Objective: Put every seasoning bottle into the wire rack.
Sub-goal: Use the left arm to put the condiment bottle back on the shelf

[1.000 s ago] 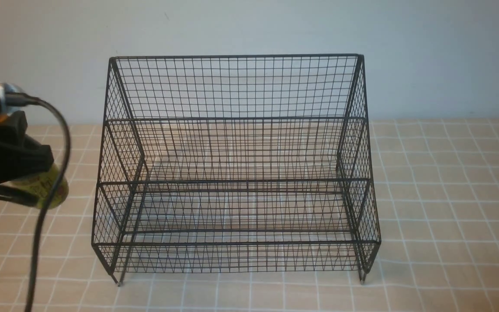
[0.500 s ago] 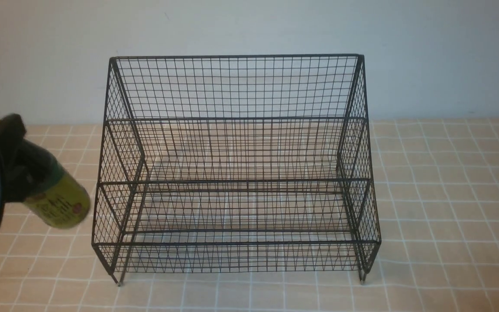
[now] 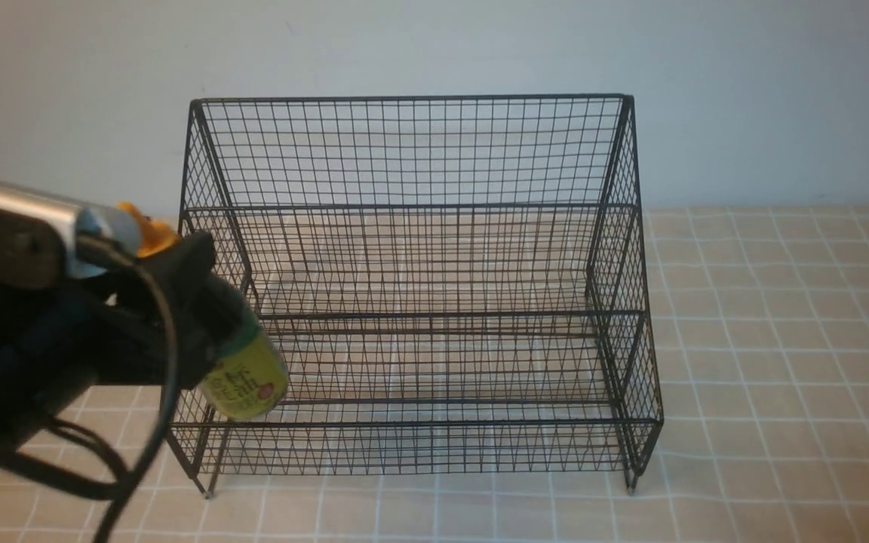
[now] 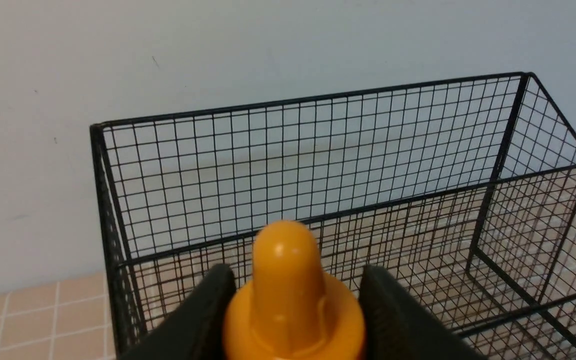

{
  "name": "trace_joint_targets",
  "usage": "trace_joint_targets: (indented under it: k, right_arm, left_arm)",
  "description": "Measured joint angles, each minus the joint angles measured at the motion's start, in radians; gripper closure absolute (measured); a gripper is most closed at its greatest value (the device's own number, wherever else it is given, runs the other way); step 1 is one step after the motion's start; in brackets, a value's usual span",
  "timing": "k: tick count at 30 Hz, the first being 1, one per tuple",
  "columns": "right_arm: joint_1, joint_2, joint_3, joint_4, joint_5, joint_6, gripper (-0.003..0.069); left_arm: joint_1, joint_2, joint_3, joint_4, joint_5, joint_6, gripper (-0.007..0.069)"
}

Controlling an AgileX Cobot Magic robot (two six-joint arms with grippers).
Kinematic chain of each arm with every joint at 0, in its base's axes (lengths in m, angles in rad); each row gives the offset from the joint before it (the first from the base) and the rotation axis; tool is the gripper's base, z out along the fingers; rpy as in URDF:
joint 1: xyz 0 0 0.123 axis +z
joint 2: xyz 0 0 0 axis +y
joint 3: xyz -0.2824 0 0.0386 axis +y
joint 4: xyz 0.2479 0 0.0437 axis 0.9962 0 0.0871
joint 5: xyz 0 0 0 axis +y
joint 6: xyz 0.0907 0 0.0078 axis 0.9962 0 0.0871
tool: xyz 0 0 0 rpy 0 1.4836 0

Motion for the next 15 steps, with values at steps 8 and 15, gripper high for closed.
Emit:
trace_joint_targets:
  k: [8, 15]
  right_arm:
    - [0.0, 0.0, 0.0, 0.0, 0.0, 0.0, 0.0671]
    - [0.0, 0.0, 0.0, 0.0, 0.0, 0.0, 0.0671]
  left_arm:
    - [-0.027, 0.165, 0.0, 0.032, -0.116, 0.001, 0.0342]
    - [-0.03, 0.293, 0.0, 0.068, -0.117, 0.0, 0.0342]
